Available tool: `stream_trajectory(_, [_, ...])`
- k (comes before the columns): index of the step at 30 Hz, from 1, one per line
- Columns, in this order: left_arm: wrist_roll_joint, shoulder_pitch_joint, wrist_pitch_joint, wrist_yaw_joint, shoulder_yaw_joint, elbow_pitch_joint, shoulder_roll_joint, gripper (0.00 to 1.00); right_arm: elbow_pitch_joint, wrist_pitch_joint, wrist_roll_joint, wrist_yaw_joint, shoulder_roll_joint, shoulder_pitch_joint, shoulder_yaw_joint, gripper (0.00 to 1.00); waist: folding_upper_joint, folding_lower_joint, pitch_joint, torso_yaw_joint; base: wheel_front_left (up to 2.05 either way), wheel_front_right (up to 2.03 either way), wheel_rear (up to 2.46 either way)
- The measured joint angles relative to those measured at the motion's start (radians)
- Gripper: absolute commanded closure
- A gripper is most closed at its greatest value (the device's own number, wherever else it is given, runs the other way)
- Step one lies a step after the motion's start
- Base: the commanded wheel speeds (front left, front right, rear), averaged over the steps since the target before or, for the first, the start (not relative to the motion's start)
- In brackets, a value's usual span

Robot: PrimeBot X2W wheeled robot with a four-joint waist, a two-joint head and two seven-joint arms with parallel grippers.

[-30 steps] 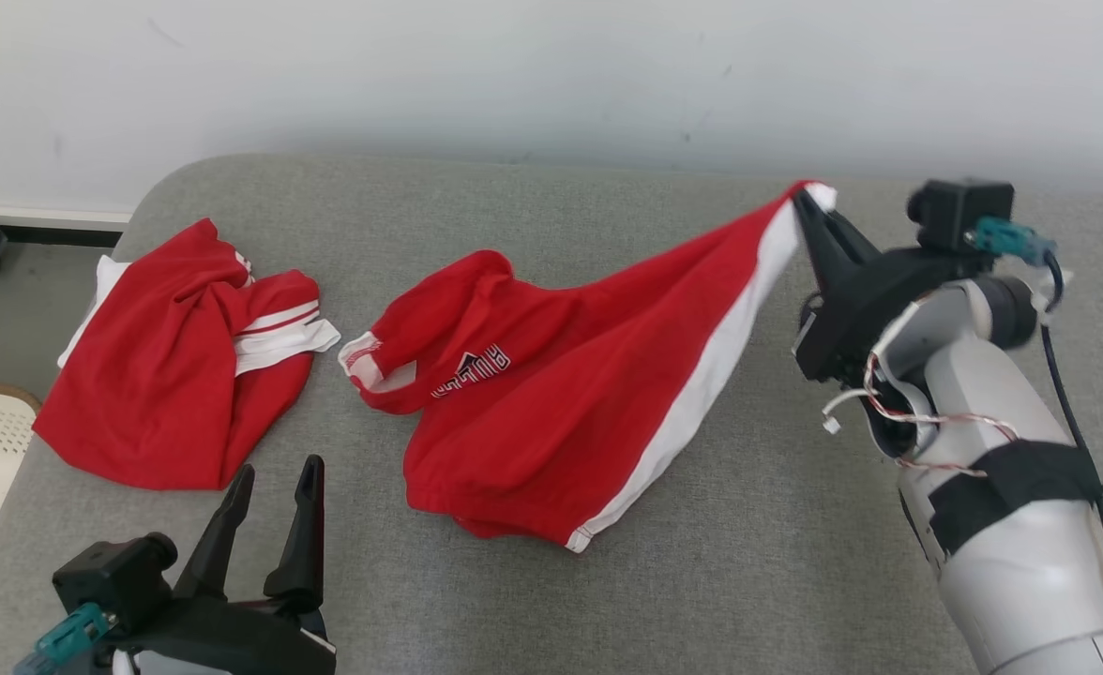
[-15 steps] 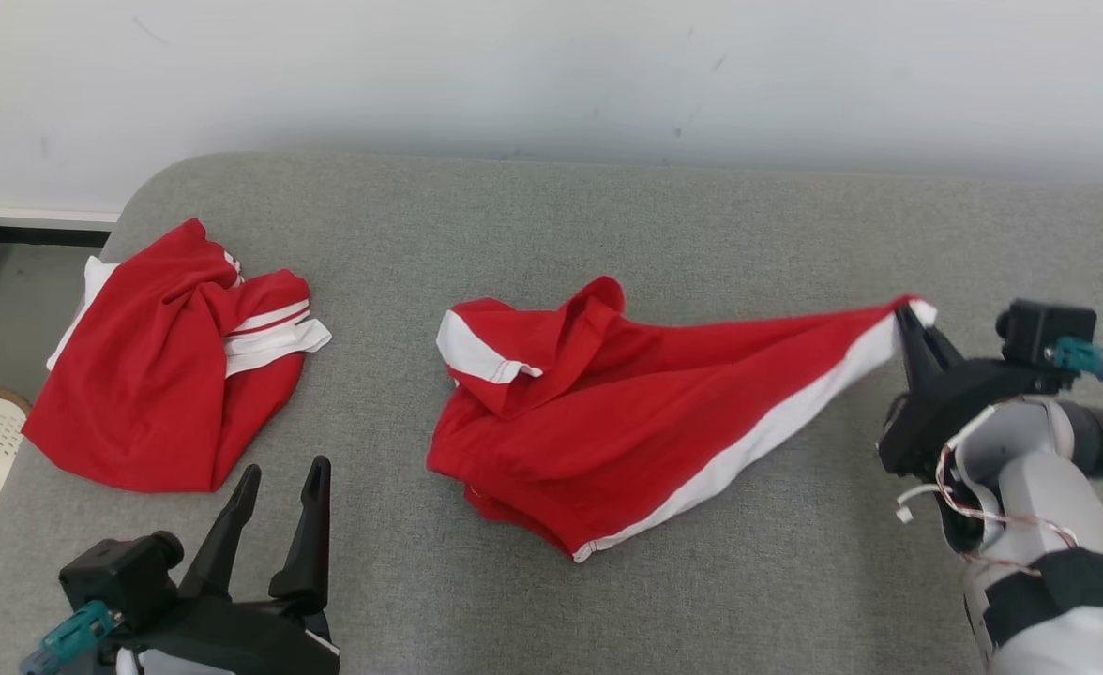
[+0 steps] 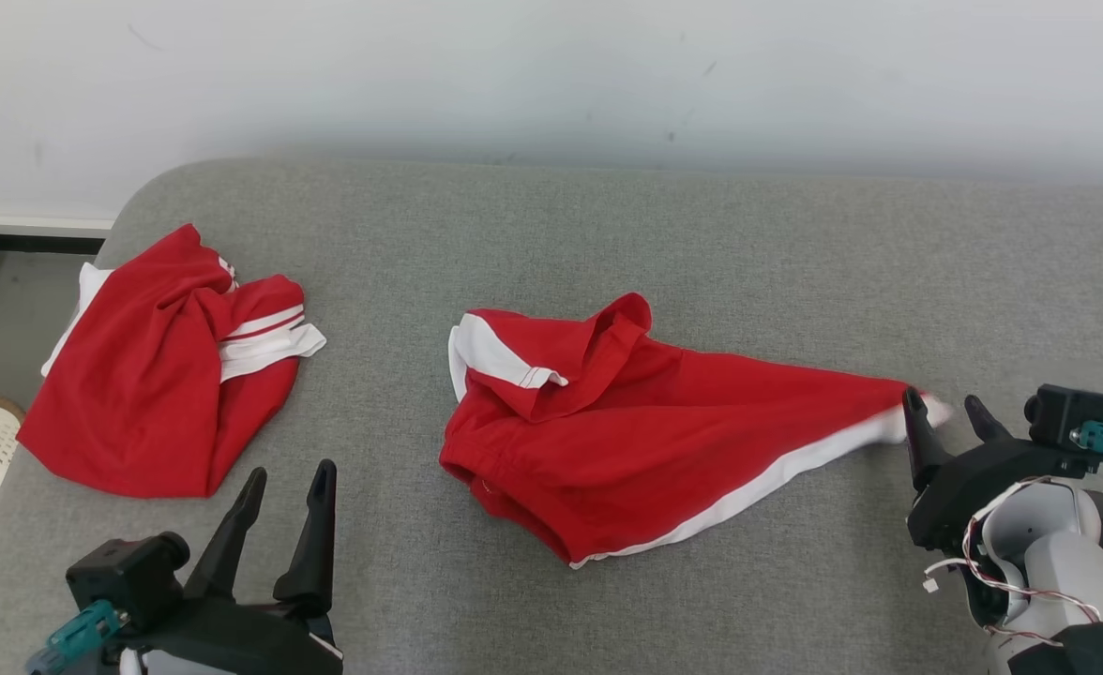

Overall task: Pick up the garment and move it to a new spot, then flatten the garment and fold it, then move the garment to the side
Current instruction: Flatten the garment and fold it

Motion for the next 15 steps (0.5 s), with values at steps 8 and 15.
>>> stream_trajectory(8, [0.007, -0.002, -0.01, -0.005, -0.01, -0.002, 0.004, 0.0, -0.054, -0.016, 0.067, 0.0, -0.001, 0.035, 0.012, 0.0, 0.0, 0.0, -0.007, -0.007, 0.0, 0.0, 0.0])
stream_trajectory(15, [-0.004, -0.003, -0.062, 0.011, 0.018, 0.007, -0.031, 0.0, -0.161, -0.077, 0.222, 0.0, 0.0, 0.08, 0.063, 0.0, -0.0002, 0.0, -0.01, -0.013, 0.0, 0.0, 0.0])
